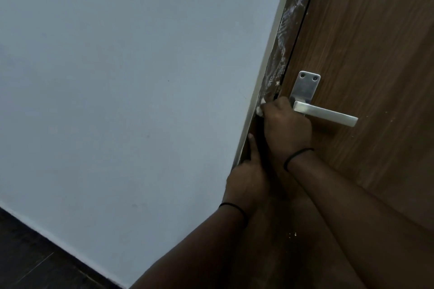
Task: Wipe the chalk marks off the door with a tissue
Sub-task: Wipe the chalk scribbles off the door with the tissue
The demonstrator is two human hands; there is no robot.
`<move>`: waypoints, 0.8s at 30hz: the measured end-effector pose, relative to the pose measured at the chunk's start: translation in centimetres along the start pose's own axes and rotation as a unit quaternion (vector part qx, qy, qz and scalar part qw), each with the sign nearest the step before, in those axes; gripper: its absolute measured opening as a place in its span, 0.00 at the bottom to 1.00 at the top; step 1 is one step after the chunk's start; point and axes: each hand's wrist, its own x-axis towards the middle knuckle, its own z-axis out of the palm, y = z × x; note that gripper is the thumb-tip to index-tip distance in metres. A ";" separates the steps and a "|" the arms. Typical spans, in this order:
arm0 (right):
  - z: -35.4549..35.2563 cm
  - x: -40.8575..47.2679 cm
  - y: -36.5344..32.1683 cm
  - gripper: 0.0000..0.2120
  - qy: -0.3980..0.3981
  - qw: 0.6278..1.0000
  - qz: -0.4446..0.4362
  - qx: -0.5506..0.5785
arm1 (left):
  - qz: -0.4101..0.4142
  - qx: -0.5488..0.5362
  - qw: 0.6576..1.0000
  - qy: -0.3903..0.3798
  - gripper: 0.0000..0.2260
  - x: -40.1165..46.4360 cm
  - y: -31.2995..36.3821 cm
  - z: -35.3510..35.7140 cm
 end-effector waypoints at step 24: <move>-3.4 4.4 -0.3 0.04 -0.104 0.978 -0.136 -0.116 | -0.014 0.039 0.998 -0.046 0.42 2.2 0.8 -0.8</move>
